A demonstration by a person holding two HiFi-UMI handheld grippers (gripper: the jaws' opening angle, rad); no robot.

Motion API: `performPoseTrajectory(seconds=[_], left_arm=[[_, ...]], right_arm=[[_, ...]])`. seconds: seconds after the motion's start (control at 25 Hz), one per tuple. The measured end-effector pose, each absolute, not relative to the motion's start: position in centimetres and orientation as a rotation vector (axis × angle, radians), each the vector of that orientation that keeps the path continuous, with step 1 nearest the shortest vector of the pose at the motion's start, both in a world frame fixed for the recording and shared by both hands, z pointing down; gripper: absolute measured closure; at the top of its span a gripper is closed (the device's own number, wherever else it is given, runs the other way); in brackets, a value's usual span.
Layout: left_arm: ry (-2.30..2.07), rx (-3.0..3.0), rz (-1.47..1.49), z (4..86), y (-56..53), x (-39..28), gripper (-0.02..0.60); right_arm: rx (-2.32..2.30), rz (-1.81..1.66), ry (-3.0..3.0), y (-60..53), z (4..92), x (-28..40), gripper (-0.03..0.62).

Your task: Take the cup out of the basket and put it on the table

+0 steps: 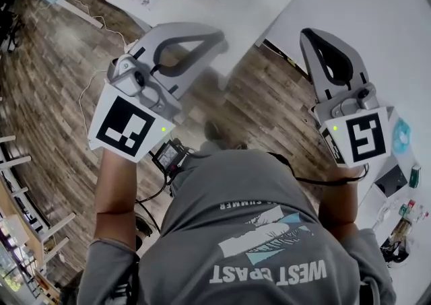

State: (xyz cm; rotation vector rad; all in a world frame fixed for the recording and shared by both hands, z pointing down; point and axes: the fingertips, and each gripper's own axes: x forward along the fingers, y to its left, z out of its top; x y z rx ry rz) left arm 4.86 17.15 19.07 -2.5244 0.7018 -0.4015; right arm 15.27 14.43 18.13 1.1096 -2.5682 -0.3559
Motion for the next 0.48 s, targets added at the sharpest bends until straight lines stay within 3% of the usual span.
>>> performPoseTrajectory(seconds=[0.48], left_arm=[[0.675, -2.552, -0.365, 19.6, 10.5, 3.3, 0.571]], right_arm=[[1.136, -0.358, -2.527, 8.0, 17.9, 14.0, 0.582]])
